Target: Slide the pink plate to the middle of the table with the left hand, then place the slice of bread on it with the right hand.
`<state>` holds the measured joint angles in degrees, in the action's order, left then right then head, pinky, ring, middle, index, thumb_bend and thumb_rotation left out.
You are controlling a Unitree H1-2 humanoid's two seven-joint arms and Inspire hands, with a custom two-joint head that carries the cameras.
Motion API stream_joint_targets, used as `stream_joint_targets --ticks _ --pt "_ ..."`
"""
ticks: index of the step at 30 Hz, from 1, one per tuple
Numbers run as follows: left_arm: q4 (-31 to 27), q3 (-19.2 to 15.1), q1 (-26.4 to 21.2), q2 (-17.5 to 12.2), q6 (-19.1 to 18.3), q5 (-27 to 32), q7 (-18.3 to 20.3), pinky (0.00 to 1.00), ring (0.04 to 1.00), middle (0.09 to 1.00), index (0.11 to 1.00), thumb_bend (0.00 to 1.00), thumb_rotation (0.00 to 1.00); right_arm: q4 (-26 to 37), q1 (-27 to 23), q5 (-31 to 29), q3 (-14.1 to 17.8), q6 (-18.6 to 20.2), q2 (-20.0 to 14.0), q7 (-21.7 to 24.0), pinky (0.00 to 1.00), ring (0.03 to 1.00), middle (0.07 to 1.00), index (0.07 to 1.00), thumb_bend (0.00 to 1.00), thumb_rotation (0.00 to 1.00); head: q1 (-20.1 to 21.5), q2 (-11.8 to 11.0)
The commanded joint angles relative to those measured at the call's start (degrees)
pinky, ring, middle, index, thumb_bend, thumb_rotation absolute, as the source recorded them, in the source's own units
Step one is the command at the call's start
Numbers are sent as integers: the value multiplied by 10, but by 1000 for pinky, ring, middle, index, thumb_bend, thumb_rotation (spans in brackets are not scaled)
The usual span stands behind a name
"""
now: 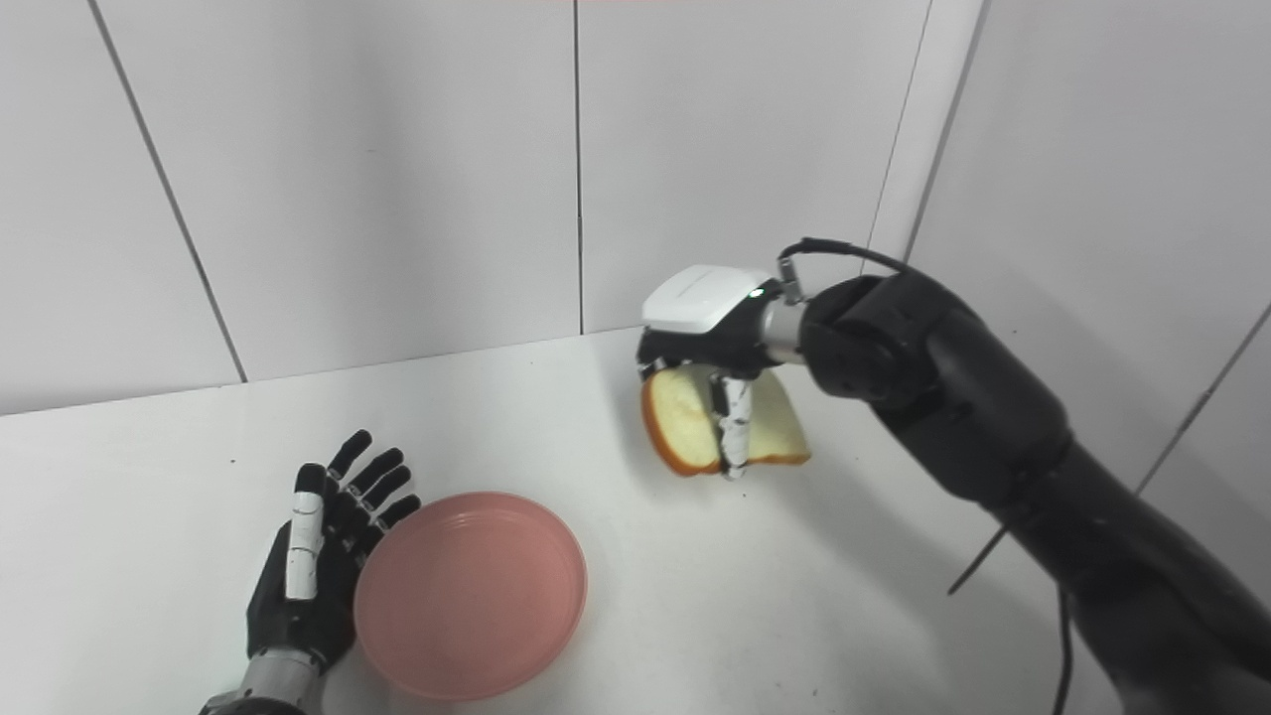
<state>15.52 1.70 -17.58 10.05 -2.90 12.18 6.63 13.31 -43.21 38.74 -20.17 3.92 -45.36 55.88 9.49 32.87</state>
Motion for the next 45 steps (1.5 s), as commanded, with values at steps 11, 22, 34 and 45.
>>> stream_joint_targets --ticks 11,22,34,45 --pt "57 17 -7 38 -7 -23 -29 745 849 815 866 930 815 22 -89 -12 -12 26 87 45 355 415 501 515 519 0 -89 25" --pt "68 20 -17 51 4 -17 -39 727 808 756 835 892 809 12 -77 -14 -37 19 153 33 358 414 500 518 518 0 -133 38" --pt "86 20 -25 52 10 -16 -44 755 819 780 864 872 819 3 -30 1 -59 -9 159 17 408 446 532 468 519 0 -144 36" --pt "100 21 -28 51 13 -19 -44 782 848 844 907 906 843 -14 -10 0 -57 -16 175 -18 396 436 513 488 520 0 -147 32"
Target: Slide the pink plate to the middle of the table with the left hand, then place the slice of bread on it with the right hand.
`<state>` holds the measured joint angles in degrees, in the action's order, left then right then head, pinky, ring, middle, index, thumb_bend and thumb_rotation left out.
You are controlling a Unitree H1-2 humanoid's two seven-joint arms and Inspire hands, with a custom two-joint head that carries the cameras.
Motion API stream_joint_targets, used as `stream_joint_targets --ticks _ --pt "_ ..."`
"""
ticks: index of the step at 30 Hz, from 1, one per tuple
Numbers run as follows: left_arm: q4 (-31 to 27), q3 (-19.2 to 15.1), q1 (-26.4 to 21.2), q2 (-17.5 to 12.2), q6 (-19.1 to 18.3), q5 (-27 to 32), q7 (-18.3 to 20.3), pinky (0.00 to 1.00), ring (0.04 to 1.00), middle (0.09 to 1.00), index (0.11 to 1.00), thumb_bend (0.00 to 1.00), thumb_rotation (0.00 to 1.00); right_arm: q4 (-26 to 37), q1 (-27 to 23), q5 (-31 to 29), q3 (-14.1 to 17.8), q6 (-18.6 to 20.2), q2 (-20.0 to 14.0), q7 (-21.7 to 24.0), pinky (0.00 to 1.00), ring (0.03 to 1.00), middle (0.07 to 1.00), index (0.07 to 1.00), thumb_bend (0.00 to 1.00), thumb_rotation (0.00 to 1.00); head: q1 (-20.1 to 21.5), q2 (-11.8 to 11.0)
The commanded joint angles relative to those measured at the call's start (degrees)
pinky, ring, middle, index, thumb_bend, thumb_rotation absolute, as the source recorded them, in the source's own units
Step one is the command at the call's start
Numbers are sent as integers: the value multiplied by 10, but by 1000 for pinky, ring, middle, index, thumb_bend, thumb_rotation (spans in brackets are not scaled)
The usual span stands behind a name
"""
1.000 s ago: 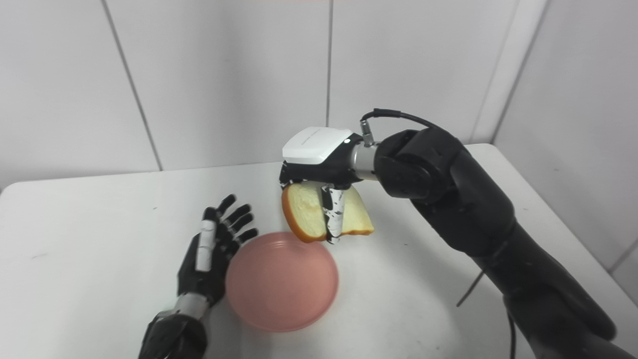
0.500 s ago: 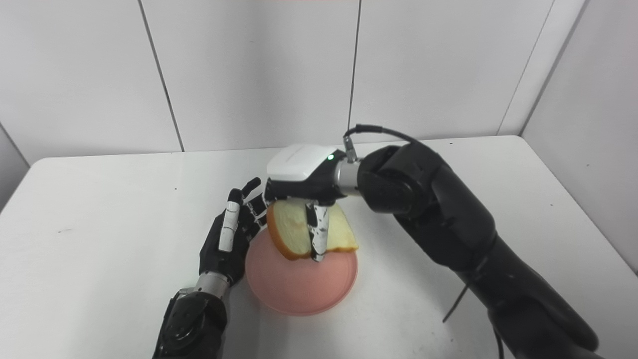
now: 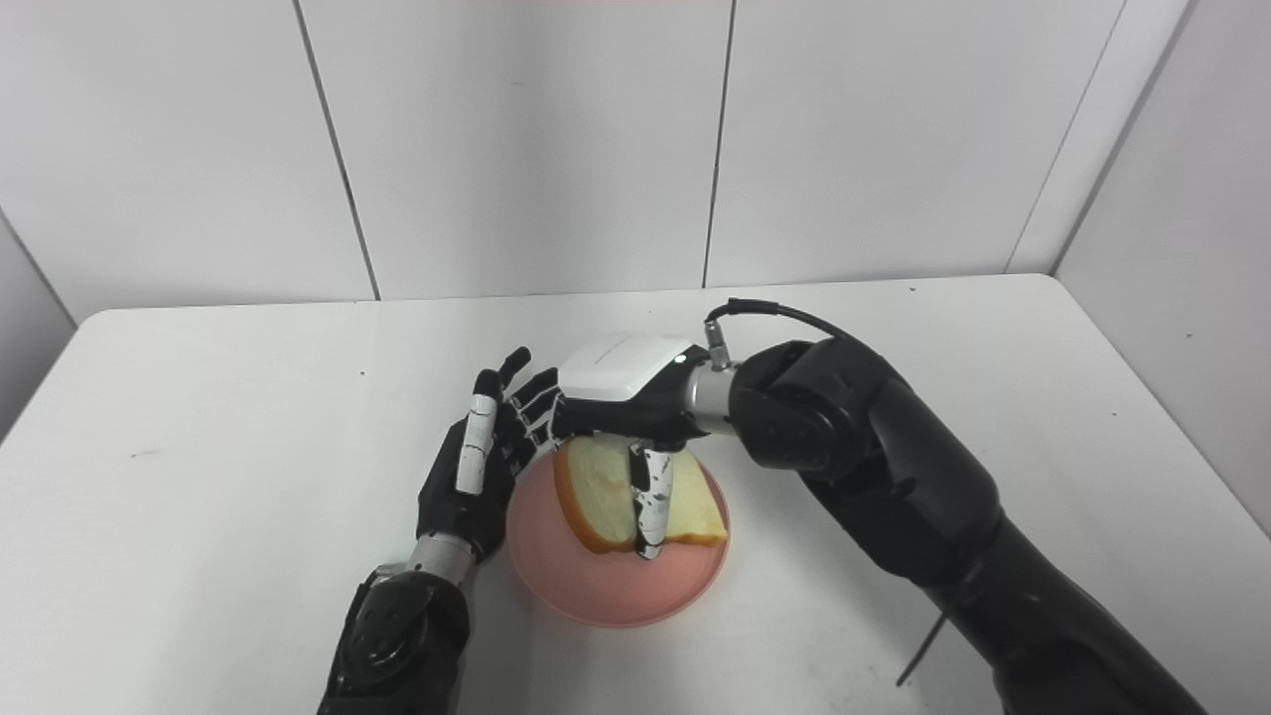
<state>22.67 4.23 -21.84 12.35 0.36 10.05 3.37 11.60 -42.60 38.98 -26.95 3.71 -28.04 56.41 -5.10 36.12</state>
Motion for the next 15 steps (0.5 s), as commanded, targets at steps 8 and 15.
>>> stream_joint_targets --ticks 8,15 --pt "30 -5 14 28 -19 5 -11 787 848 837 912 891 841 -14 -6 -19 16 -32 -2 -59 371 425 513 504 519 0 -1 -3" --pt "27 -6 16 28 -22 8 -11 761 828 809 903 870 837 -20 -5 -16 18 -36 -7 -67 404 480 473 519 527 8 1 -2"
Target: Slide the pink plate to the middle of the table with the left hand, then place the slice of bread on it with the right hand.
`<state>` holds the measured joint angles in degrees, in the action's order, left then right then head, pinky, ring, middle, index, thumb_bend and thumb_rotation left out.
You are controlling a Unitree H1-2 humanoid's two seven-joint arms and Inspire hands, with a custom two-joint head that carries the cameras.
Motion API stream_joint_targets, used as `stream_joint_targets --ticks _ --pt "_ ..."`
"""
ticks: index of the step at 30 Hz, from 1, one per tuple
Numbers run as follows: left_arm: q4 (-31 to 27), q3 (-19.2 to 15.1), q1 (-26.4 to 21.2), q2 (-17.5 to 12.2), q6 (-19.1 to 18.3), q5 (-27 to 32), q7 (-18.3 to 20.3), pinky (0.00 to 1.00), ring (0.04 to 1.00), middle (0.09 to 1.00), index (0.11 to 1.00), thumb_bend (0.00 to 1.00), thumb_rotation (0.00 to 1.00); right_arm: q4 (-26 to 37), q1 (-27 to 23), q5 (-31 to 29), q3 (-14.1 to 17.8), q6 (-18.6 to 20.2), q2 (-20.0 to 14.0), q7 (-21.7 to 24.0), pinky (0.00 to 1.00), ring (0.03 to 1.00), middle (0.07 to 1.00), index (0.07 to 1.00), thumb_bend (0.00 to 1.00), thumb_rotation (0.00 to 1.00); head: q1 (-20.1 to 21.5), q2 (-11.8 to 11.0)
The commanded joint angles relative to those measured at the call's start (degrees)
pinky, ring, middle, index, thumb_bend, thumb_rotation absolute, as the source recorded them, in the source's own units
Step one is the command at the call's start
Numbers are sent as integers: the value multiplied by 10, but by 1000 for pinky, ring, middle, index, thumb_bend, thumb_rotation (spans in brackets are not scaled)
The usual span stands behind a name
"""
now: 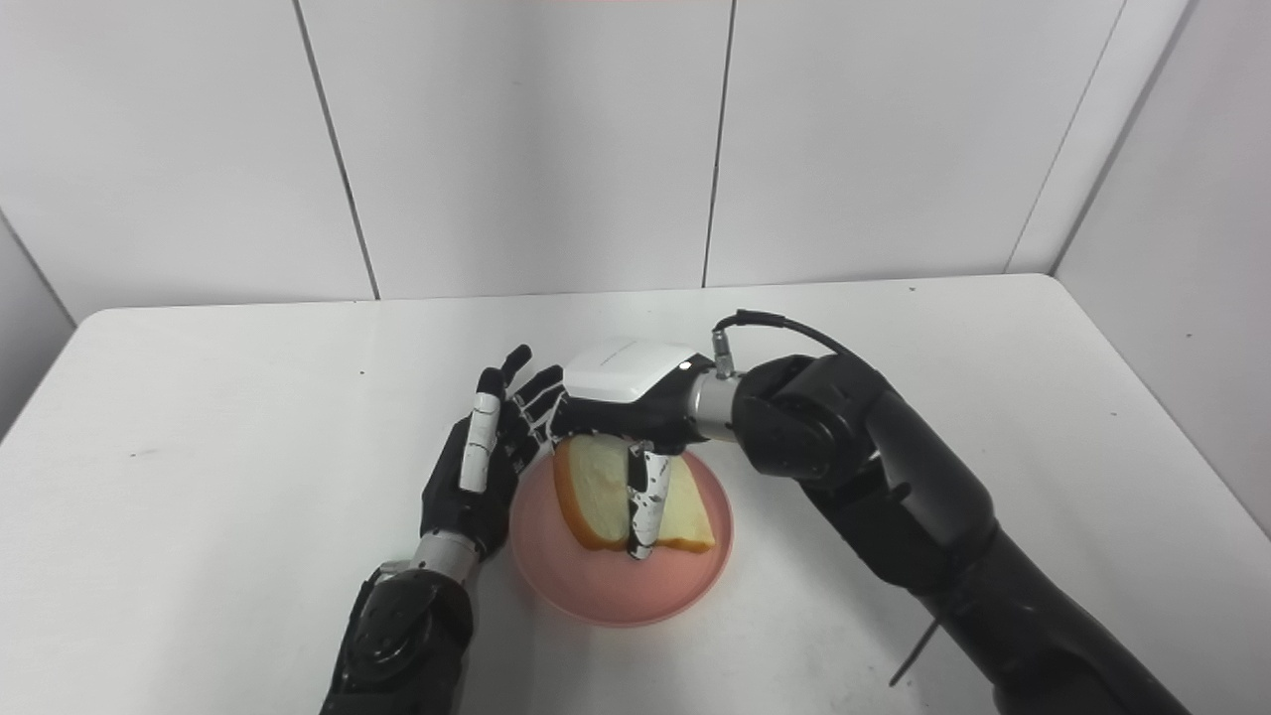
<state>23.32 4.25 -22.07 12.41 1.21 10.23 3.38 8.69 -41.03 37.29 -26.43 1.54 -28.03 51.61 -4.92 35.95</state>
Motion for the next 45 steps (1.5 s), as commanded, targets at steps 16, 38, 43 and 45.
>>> stream_joint_targets --ticks 16,38,43,45 --pt "13 -5 23 29 -34 12 -11 751 828 798 875 891 820 15 -36 12 9 13 -13 18 975 915 891 894 1000 435 4 1" --pt "12 -5 24 27 -39 13 -14 752 832 794 879 889 819 35 -50 10 28 19 -22 60 986 909 881 881 1000 445 8 1" --pt "13 -4 24 25 -32 12 -11 746 829 790 870 893 818 31 -35 -52 81 14 -21 21 908 873 855 855 1000 570 8 1" --pt "14 -4 23 24 -28 10 -13 748 837 812 880 894 828 18 -11 -82 118 4 -13 -24 791 848 840 846 1000 778 8 0"
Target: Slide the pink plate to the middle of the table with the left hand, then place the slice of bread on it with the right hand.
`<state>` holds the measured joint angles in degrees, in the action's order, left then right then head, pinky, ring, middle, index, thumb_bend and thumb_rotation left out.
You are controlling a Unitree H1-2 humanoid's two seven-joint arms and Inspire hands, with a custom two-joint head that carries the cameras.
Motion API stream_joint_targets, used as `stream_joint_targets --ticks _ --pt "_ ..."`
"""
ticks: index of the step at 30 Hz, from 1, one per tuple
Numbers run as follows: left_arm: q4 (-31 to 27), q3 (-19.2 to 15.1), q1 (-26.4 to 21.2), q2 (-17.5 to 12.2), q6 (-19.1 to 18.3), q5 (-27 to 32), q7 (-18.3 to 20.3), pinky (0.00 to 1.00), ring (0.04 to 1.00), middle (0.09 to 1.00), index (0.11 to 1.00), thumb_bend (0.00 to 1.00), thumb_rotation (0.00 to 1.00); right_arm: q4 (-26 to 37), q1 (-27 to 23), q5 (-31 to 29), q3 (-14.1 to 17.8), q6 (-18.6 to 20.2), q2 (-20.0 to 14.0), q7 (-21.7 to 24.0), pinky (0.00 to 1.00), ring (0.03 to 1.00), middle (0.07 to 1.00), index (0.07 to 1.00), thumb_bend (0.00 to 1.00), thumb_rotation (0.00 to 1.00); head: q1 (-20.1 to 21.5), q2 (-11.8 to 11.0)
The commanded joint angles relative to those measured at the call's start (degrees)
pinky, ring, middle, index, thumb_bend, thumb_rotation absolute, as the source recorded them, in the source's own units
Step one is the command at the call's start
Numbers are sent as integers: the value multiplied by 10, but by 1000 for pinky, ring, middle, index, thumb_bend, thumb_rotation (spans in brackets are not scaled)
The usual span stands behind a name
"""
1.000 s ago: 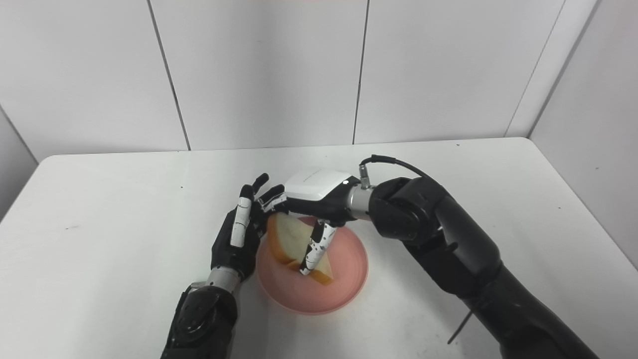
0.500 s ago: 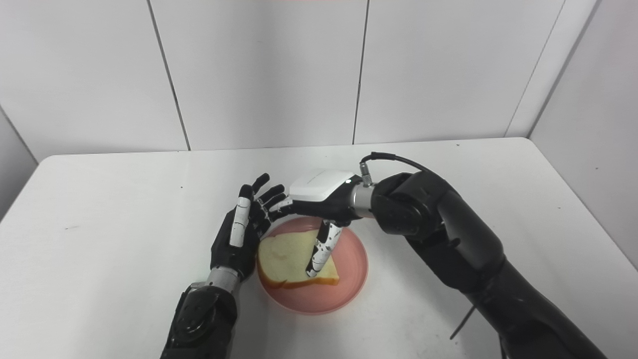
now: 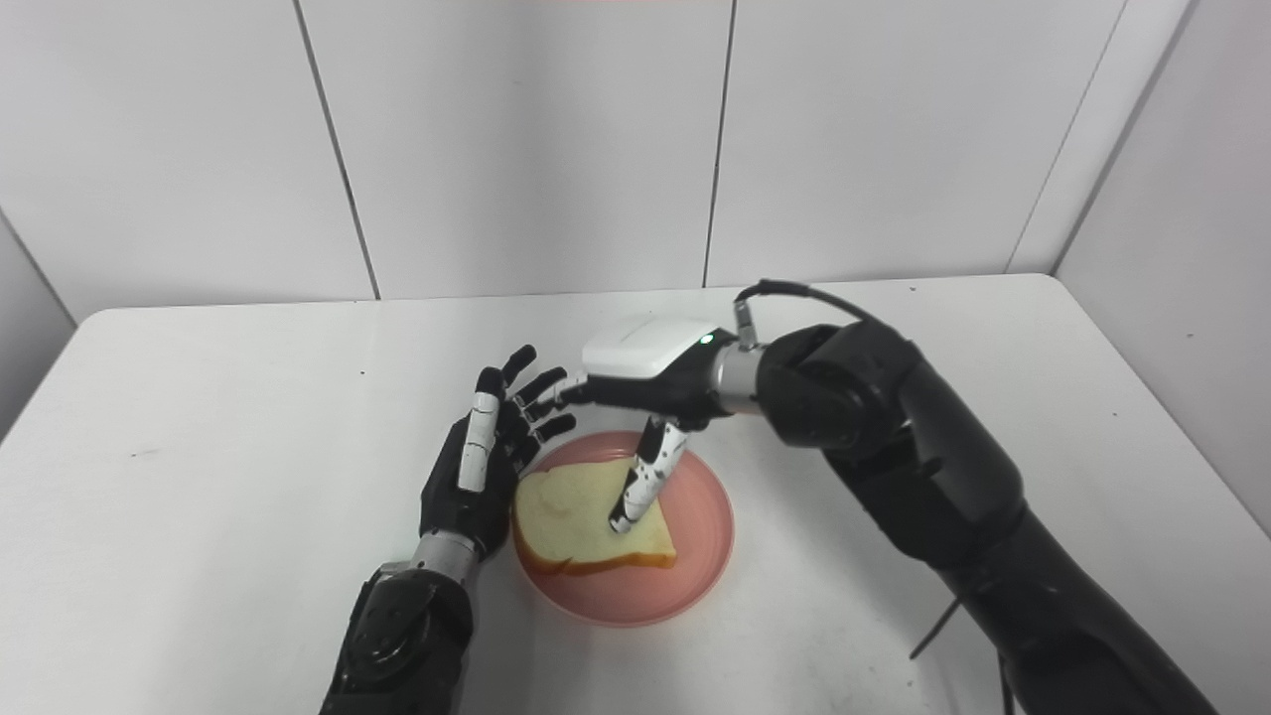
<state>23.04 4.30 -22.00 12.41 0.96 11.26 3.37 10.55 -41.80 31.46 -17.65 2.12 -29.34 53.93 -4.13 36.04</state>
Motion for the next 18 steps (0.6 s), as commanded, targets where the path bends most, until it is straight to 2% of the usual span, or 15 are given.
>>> stream_joint_targets --ticks 1,2,5,7,9,10,14,16,18 --pt "17 -6 22 23 -25 0 -13 754 838 815 881 897 829 -9 10 -41 48 -5 7 -71 750 840 839 844 1000 840 0 -2" --pt "17 -6 21 23 -24 0 -14 767 846 820 883 900 830 -15 18 -53 59 -7 11 -86 721 837 846 850 982 892 0 -2" --pt "20 -8 19 23 0 -24 -41 776 876 863 907 891 823 -74 73 -117 124 -20 46 -176 697 816 868 884 927 980 -2 -3" --pt "16 -6 19 21 15 -52 -68 769 883 885 917 887 835 -117 112 -161 165 -24 81 -234 715 816 870 895 924 994 -3 -2" --pt "11 -6 19 20 21 -66 -82 785 902 922 932 882 848 -147 141 -202 194 -35 113 -274 715 819 864 900 903 999 -1 0" --pt "9 -7 18 19 21 -68 -86 808 912 940 935 892 852 -155 153 -223 205 -34 130 -289 725 824 872 911 866 1000 1 1" --pt "10 -8 15 17 22 -73 -90 872 942 963 947 921 866 -171 190 -275 237 -31 187 -351 774 835 881 916 929 1000 6 1" --pt "7 -7 17 16 19 -75 -90 884 948 965 949 918 871 -176 203 -288 246 -34 203 -374 787 835 885 919 929 1000 6 1" --pt "4 -7 19 16 17 -76 -90 896 956 970 953 905 877 -182 215 -298 252 -39 215 -395 793 835 891 928 888 1000 7 1"
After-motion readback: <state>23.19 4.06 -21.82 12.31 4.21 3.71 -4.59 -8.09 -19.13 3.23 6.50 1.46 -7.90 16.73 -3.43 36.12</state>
